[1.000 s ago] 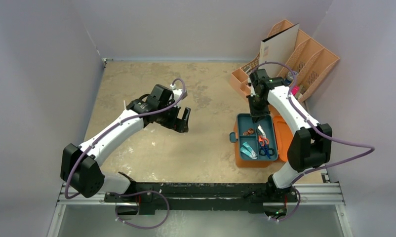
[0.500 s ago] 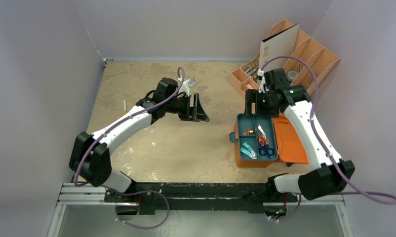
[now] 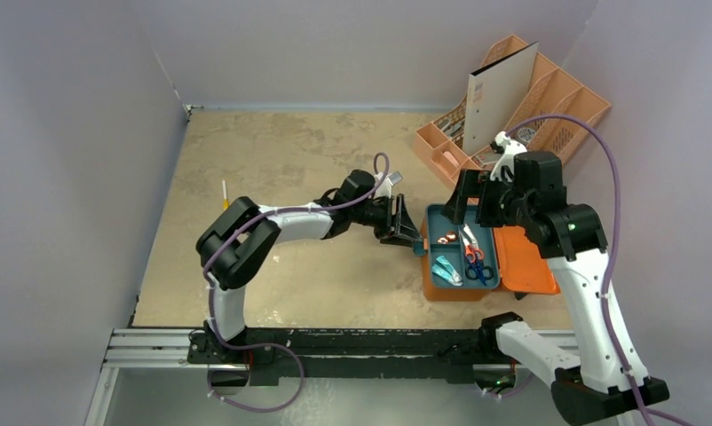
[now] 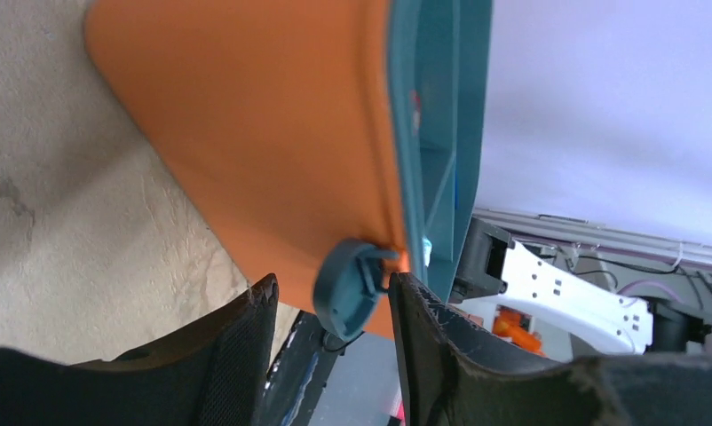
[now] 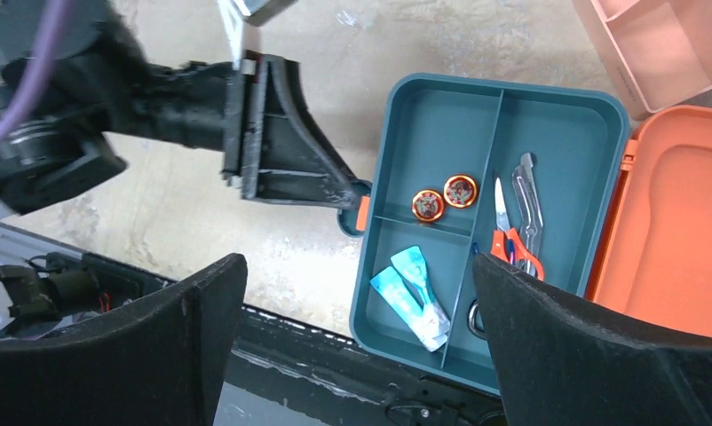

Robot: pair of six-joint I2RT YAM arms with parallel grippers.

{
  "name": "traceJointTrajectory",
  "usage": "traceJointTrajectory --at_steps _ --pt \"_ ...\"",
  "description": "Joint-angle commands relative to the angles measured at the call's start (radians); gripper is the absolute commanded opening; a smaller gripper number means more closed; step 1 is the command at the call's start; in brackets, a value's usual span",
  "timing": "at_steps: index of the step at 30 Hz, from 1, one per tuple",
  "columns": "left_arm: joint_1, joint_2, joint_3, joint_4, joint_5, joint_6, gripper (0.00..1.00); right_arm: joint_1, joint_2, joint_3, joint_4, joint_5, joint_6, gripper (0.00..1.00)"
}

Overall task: Organize the medicine kit
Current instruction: Move the medicine box to the center of the board.

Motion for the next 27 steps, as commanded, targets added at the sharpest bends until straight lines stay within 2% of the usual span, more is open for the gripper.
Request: traceJointTrajectory --at_steps 1,6,13,18,27 --pt "-0.010 0.050 0.041 0.197 0.014 -0.095 0.47 0.001 -0.016 0.010 0.018 -0.042 0.022 0.99" --pt "-0.022 0.073 0.018 0.249 0.016 -0.102 0.47 0.001 -0.015 0.003 0.025 -0.041 0.023 0.99" --pt "-0.029 0.077 0.007 0.277 0.034 -0.112 0.34 0.001 -0.017 -0.012 0.021 -0.036 0.022 0.99" --pt "-0.031 0.066 0.001 0.268 0.041 -0.107 0.29 0.001 -0.018 -0.015 0.021 -0.033 0.025 0.99" --pt "-0.034 0.017 -0.024 0.167 0.016 -0.039 0.28 0.001 -0.007 -0.009 0.024 -0.013 0.026 0.99"
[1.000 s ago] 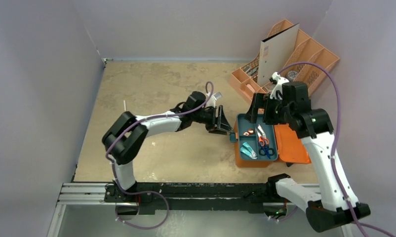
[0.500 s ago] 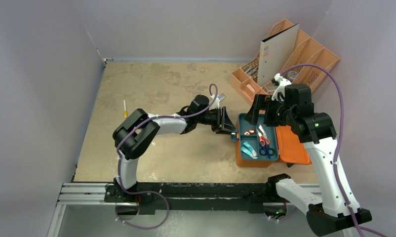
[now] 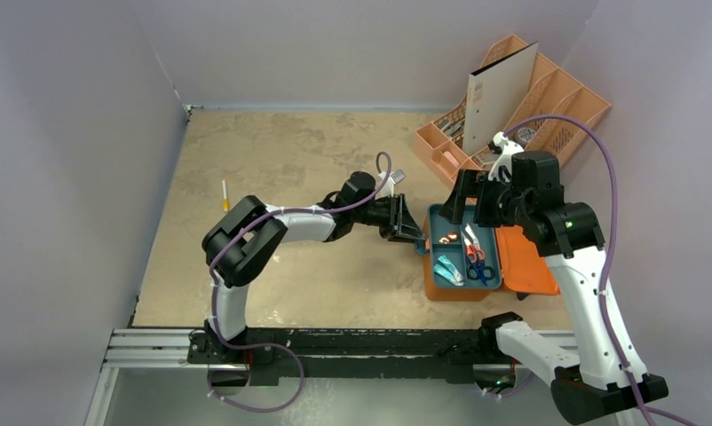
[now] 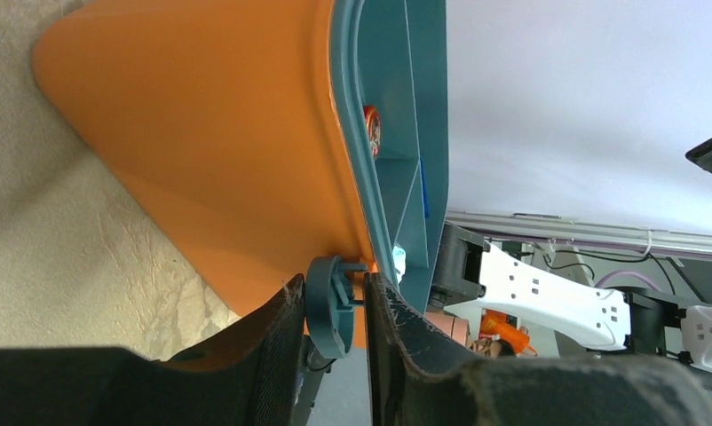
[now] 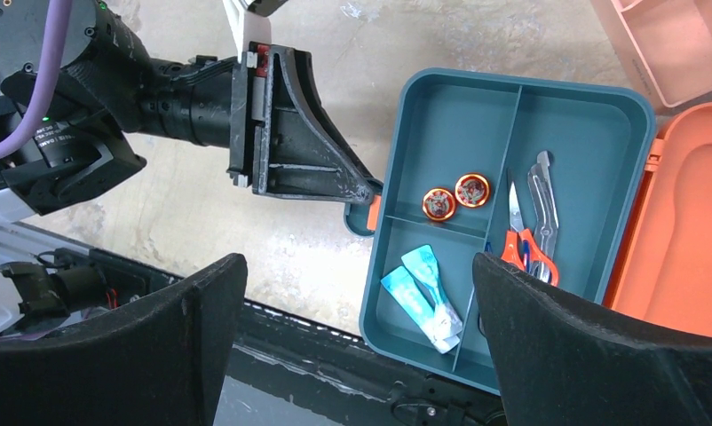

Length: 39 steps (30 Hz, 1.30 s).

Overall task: Organize the medicine kit
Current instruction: Move the medicine box to the center of the board.

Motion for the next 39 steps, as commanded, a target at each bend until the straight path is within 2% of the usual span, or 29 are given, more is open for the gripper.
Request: traceJointTrajectory --at_steps 1,12,20,27,31,39 --pt "-0.015 -0.055 -0.010 -0.040 -0.002 0.056 0.26 0.001 0.004 0.004 0.017 0.008 0.010 0.99" --pt "-0.015 -0.086 0.013 -0.141 -0.004 0.114 0.00 0.001 0.014 -0.007 0.028 0.011 0.015 0.99" --pt "-0.012 -0.151 0.031 -0.252 -0.072 0.170 0.00 0.001 0.026 -0.024 0.015 0.013 0.018 0.99" --pt "-0.001 -0.188 0.070 -0.436 -0.169 0.228 0.00 0.001 0.036 -0.031 -0.011 -0.015 0.024 0.99" --pt "0.008 -0.205 0.062 -0.468 -0.191 0.232 0.00 0.001 0.023 -0.056 -0.016 0.004 0.031 0.99" --pt "0.019 -0.276 0.037 -0.566 -0.270 0.265 0.00 0.000 0.001 -0.110 -0.045 0.240 0.184 0.99"
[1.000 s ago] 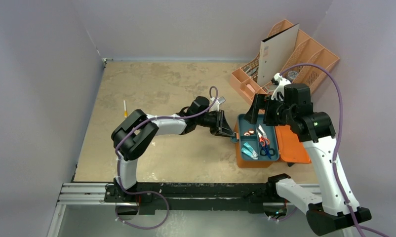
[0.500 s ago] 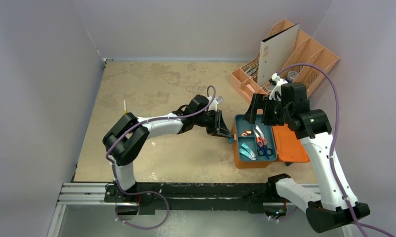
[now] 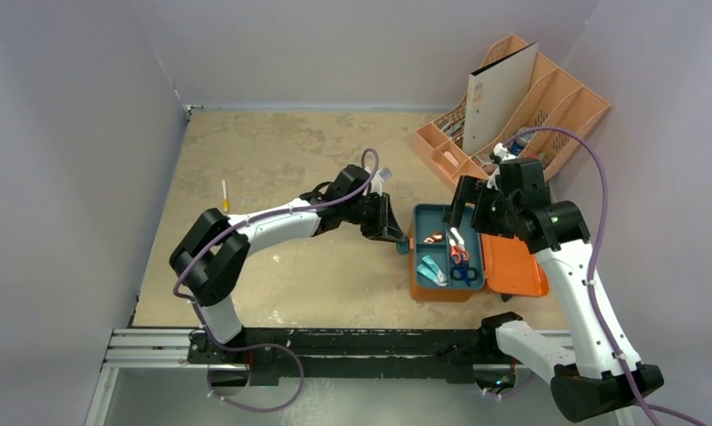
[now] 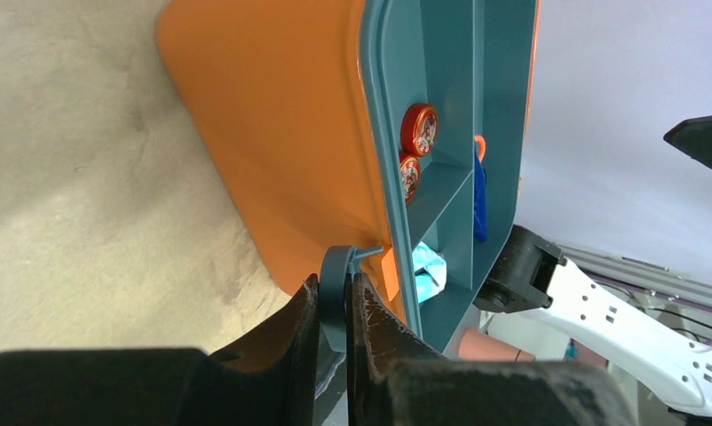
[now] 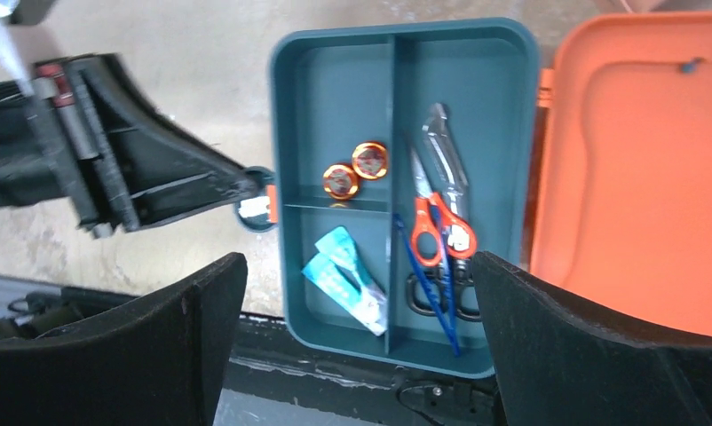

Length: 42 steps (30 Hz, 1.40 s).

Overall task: Organize the medicine kit
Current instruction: Move the medicine box to the center of the board.

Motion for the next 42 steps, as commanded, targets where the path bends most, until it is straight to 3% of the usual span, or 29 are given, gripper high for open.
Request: traceJointTrajectory --at_steps 1,11,16,18,24,32,36,42 --pt "0.016 -0.082 0.001 -0.053 -0.073 0.065 0.00 0.000 -0.012 -0.021 -0.040 0.173 0.116 0.99" --pt "0.016 -0.172 -0.080 -0.097 -0.151 0.090 0.00 -0.002 -0.036 -0.110 -0.048 0.294 0.290 0.99" --pt "0.016 -0.196 -0.107 -0.082 -0.146 0.093 0.00 -0.005 -0.016 -0.187 0.135 0.093 0.161 0.95" --pt "0.016 -0.191 -0.104 -0.083 -0.133 0.103 0.00 -0.007 0.010 -0.209 0.185 0.069 0.126 0.87" --pt "0.014 -0.201 -0.118 -0.085 -0.128 0.102 0.00 -0.007 0.097 -0.214 0.189 0.179 -0.004 0.47" --pt "0.014 -0.207 -0.110 -0.102 -0.138 0.113 0.00 -0.007 0.163 -0.214 0.209 0.219 -0.083 0.41" --pt "0.014 -0.206 -0.121 -0.063 -0.132 0.105 0.00 -0.007 0.209 -0.207 0.234 0.216 -0.111 0.25" --pt "0.014 -0.202 -0.118 -0.069 -0.144 0.124 0.00 -0.005 0.246 -0.191 0.300 0.166 -0.173 0.10"
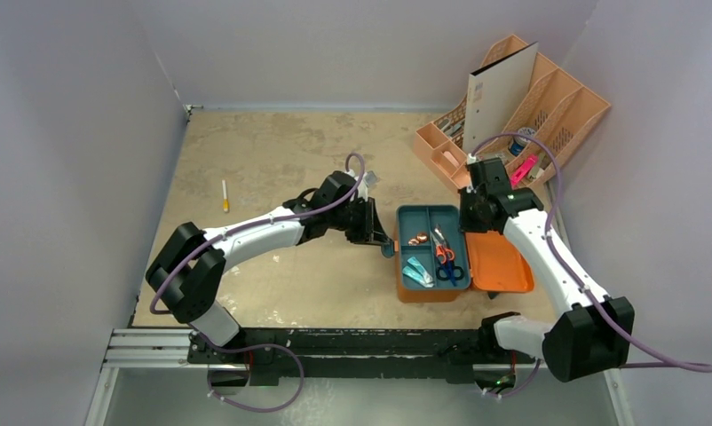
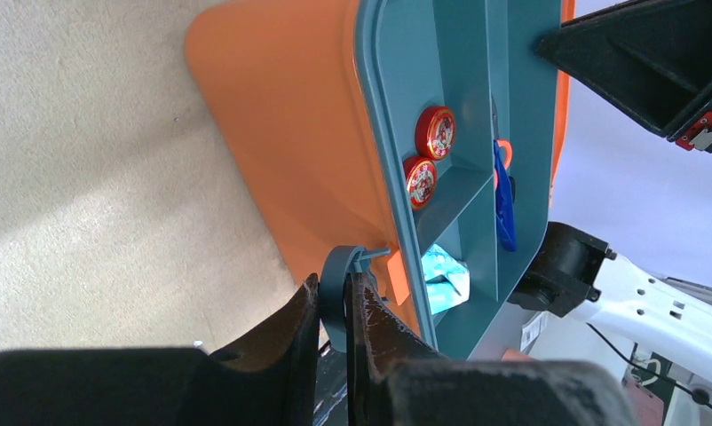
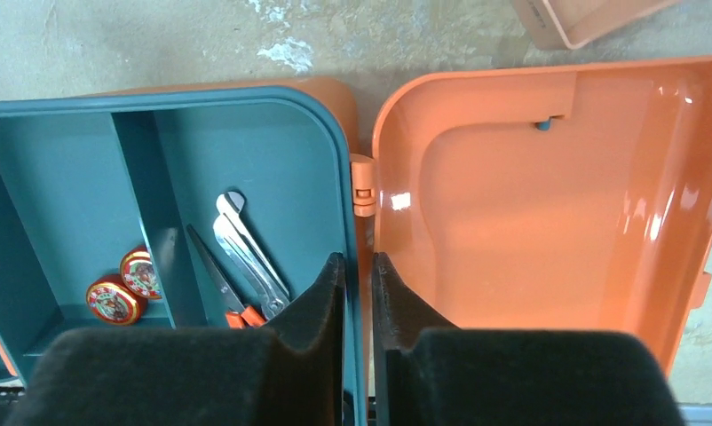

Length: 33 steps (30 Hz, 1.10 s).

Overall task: Organize the medicine kit
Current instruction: Move the medicine box to the center of the board.

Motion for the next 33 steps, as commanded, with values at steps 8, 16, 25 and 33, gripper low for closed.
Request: traceJointTrajectory --at_steps 8,16,25,33 --pt "0.006 -0.036 0.033 -0.036 -0.053 0.119 0.00 -0.001 0.072 0.019 0.259 -0.164 -0.098 0.07" --pt "0.005 -0.043 0.043 -0.055 -0.062 0.123 0.00 0.002 0.146 0.070 0.292 -0.236 -0.092 0.09" --pt "0.005 -0.058 0.043 -0.057 -0.063 0.116 0.04 0.000 0.077 0.139 0.121 -0.126 0.015 0.47" --pt "0.006 -0.073 0.054 -0.060 -0.057 0.115 0.23 -0.051 0.014 0.172 -0.004 -0.041 0.185 0.91"
